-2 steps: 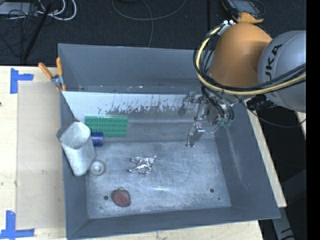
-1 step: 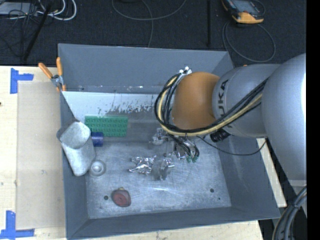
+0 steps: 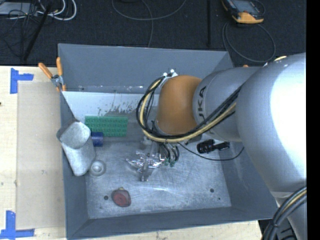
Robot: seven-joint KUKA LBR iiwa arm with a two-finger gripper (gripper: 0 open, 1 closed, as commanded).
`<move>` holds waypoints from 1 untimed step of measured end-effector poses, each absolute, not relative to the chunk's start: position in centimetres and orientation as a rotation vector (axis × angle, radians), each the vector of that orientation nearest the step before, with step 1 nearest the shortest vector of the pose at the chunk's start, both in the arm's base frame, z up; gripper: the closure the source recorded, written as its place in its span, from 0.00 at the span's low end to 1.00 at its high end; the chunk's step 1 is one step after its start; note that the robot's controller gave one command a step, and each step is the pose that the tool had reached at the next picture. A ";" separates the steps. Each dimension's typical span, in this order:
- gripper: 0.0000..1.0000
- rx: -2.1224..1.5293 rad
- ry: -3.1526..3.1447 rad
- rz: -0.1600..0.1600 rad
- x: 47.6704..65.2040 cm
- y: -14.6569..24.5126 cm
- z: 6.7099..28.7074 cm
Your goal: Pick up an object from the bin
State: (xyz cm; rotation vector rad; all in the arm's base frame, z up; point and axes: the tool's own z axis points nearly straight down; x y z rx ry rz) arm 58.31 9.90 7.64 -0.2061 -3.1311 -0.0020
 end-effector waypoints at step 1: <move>1.00 -0.202 -3.134 -0.001 58.4 9.9 7.8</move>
Offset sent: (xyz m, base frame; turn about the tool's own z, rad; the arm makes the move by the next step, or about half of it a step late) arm 0.0000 0.0000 0.0000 0.0000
